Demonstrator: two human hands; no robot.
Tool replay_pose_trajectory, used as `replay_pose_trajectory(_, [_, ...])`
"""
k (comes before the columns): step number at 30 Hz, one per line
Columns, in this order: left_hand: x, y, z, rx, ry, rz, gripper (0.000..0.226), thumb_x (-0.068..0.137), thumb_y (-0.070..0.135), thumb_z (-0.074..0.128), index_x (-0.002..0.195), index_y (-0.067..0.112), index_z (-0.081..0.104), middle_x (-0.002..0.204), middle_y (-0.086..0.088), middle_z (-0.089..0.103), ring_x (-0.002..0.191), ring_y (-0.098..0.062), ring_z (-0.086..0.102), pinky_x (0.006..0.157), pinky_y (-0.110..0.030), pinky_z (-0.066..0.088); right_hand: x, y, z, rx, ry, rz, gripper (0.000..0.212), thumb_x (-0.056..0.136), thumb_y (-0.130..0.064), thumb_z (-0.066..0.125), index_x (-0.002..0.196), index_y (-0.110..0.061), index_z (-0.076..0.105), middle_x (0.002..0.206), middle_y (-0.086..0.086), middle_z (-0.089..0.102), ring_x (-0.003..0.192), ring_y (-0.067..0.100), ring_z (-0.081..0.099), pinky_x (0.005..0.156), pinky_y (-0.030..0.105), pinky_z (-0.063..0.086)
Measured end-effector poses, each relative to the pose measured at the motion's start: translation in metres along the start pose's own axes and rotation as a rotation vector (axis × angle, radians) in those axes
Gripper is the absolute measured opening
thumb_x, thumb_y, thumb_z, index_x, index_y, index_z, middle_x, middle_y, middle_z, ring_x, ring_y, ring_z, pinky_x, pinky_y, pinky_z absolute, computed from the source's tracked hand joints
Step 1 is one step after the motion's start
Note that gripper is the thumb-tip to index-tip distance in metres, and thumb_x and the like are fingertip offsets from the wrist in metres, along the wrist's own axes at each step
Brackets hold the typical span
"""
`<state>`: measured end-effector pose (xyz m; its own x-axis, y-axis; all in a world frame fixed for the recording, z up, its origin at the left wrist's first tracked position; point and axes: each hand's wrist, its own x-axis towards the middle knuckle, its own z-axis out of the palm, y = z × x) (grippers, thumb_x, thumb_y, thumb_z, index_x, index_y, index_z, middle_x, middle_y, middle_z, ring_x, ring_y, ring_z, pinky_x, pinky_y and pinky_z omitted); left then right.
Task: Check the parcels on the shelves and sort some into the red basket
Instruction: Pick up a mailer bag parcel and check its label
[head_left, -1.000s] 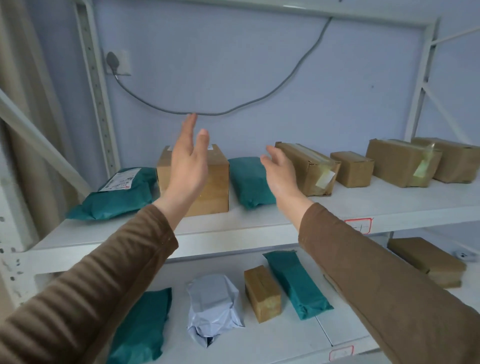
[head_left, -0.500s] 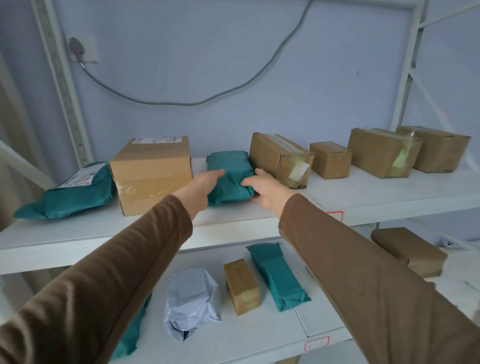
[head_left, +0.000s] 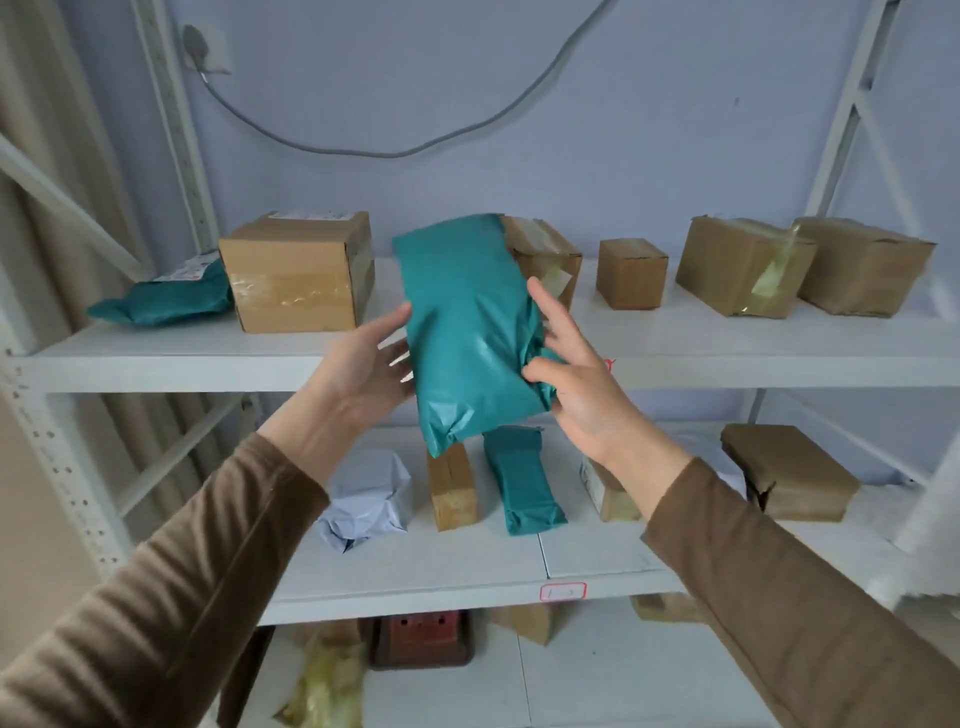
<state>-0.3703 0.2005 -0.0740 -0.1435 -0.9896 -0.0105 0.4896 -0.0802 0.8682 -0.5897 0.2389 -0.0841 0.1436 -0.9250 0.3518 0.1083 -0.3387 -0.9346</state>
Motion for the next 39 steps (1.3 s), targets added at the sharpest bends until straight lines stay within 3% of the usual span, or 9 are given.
replay_pose_trajectory(10, [-0.115, -0.112, 0.030, 0.195, -0.065, -0.027, 0.043, 0.085, 0.019, 0.072, 0.127, 0.010, 0.069, 0.126, -0.007, 0.076, 0.113, -0.023, 0.074, 0.103, -0.038, 0.054, -0.164, 0.053, -0.066, -0.220, -0.158, 0.026, 0.091, 0.093, 0.017, 0.049, 0.149, -0.053, 0.039, 0.149, -0.035, 0.046, 0.139, -0.006, 0.045, 0.107, 0.016, 0.043])
replay_pose_trajectory(14, [-0.138, -0.155, 0.034, 0.198, -0.018, -0.003, 0.052, 0.082, 0.012, 0.080, 0.132, 0.008, 0.064, 0.124, -0.006, 0.077, 0.115, -0.026, 0.074, 0.097, -0.036, 0.060, -0.193, 0.076, -0.071, -0.434, -0.078, -0.073, 0.068, 0.091, -0.014, 0.059, 0.149, -0.046, 0.044, 0.163, -0.025, 0.027, 0.152, 0.000, 0.023, 0.121, 0.026, 0.025])
replay_pose_trajectory(18, [-0.147, -0.184, 0.044, 0.316, 0.044, 0.085, 0.045, 0.092, 0.010, 0.076, 0.134, 0.014, 0.061, 0.123, -0.005, 0.077, 0.114, -0.027, 0.074, 0.093, -0.038, 0.059, -0.198, 0.080, -0.051, -0.709, 0.120, -0.285, 0.053, 0.096, -0.042, 0.055, 0.147, -0.028, 0.052, 0.161, -0.011, 0.036, 0.149, 0.008, 0.028, 0.120, 0.021, 0.022])
replay_pose_trajectory(24, [-0.144, -0.206, 0.062, 1.022, 0.118, 0.597, 0.069, 0.084, 0.041, 0.071, 0.147, 0.025, 0.048, 0.143, 0.008, 0.047, 0.138, -0.017, 0.044, 0.116, -0.040, 0.042, -0.185, 0.077, -0.042, -0.188, -0.069, -0.008, 0.076, 0.093, -0.053, 0.061, 0.160, -0.033, 0.030, 0.161, -0.016, 0.039, 0.149, 0.002, 0.035, 0.123, 0.040, 0.033])
replay_pose_trajectory(28, [-0.154, -0.209, 0.077, 1.264, -0.055, 0.480, 0.121, 0.079, 0.048, 0.084, 0.168, 0.027, 0.005, 0.171, 0.009, 0.002, 0.157, -0.011, 0.006, 0.124, -0.031, 0.017, -0.169, 0.068, -0.057, 0.018, 0.035, 0.131, 0.068, 0.087, -0.042, 0.073, 0.147, -0.030, 0.045, 0.140, -0.006, 0.064, 0.127, 0.013, 0.063, 0.111, 0.044, 0.049])
replay_pose_trajectory(30, [-0.157, -0.205, 0.081, 1.161, -0.157, 0.415, 0.113, 0.082, 0.042, 0.084, 0.166, 0.035, 0.010, 0.169, 0.017, 0.005, 0.156, -0.011, 0.014, 0.125, -0.031, 0.025, -0.167, 0.069, -0.068, 0.074, 0.069, 0.227, 0.061, 0.087, -0.040, 0.076, 0.142, -0.030, 0.054, 0.134, -0.003, 0.069, 0.123, 0.021, 0.067, 0.108, 0.048, 0.051])
replay_pose_trajectory(33, [-0.150, -0.187, 0.079, 0.832, -0.087, 0.442, 0.075, 0.089, 0.023, 0.081, 0.153, 0.039, 0.046, 0.146, 0.009, 0.045, 0.122, -0.013, 0.056, 0.103, -0.043, 0.055, -0.166, 0.071, -0.087, 0.336, 0.119, 0.409, 0.047, 0.090, -0.037, 0.071, 0.133, -0.020, 0.067, 0.127, 0.013, 0.073, 0.119, 0.038, 0.067, 0.104, 0.053, 0.052])
replay_pose_trajectory(36, [-0.132, -0.173, 0.068, 0.715, 0.089, 0.393, 0.059, 0.085, 0.028, 0.085, 0.138, 0.036, 0.061, 0.124, 0.005, 0.059, 0.110, -0.022, 0.062, 0.101, -0.045, 0.056, -0.168, 0.069, -0.096, 0.454, 0.153, 0.513, 0.047, 0.094, -0.047, 0.062, 0.130, -0.019, 0.071, 0.125, 0.014, 0.074, 0.110, 0.033, 0.071, 0.096, 0.046, 0.057])
replay_pose_trajectory(39, [-0.125, -0.175, 0.064, 0.433, -0.118, 0.144, 0.069, 0.078, 0.036, 0.088, 0.141, 0.027, 0.059, 0.132, -0.005, 0.068, 0.115, -0.017, 0.070, 0.094, -0.032, 0.059, -0.169, 0.069, -0.098, 0.533, 0.170, 0.490, 0.045, 0.099, -0.046, 0.055, 0.130, -0.017, 0.070, 0.118, 0.013, 0.076, 0.099, 0.028, 0.075, 0.086, 0.040, 0.061])
